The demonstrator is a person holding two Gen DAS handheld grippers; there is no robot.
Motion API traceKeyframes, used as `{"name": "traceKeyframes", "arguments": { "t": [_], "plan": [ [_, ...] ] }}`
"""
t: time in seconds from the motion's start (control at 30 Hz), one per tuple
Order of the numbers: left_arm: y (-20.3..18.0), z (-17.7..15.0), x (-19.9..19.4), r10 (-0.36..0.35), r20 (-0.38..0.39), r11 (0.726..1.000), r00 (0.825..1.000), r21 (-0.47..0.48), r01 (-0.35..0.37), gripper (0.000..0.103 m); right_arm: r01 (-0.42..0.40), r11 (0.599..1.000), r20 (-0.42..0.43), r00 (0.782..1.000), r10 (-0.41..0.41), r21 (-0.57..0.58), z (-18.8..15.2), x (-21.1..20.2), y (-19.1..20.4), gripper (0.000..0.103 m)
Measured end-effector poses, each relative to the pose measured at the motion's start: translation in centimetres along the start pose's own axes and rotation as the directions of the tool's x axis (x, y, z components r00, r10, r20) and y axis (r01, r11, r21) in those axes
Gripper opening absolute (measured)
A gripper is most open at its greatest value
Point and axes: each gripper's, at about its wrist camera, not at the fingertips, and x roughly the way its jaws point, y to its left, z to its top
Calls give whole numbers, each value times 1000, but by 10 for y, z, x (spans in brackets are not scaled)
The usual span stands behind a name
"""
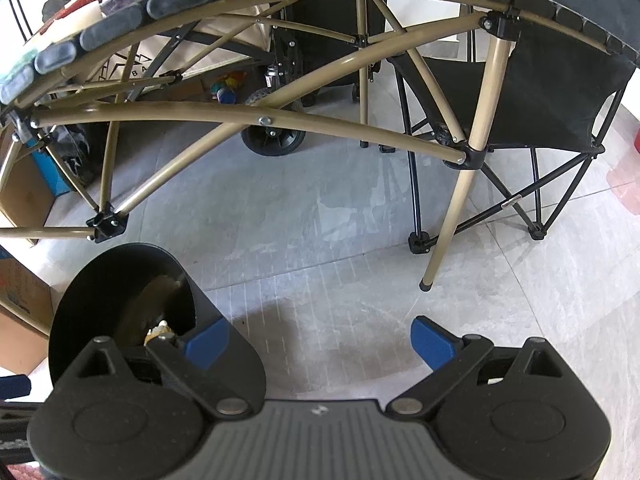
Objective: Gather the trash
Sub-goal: 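Open the left gripper to drop the blue tissue box into the bin, then raise both tools back up toward the items on the table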
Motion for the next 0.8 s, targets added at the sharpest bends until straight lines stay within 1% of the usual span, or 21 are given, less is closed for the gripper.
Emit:
{"name": "traceKeyframes", "arguments": {
  "t": [0.27,0.5,0.67,0.8],
  "plan": [
    [6,-5,-31,7,79,1000,997,-15,-6,103,-12,1000,31,999,12,-3,-2,-14,2,98],
    [18,-9,-63,5,172,999,985,-41,2,103,-54,999,107,993,53,3,-3,-44,4,98],
    [28,-10,-89,5,251,998,968,-57,9,103,-98,995,195,976,98,-13,1,-77,9,98],
    [36,-10,-111,33,325,998,945,-67,-11,103,-125,992,292,948,128,-30,2,-103,12,98]
  ]
}}
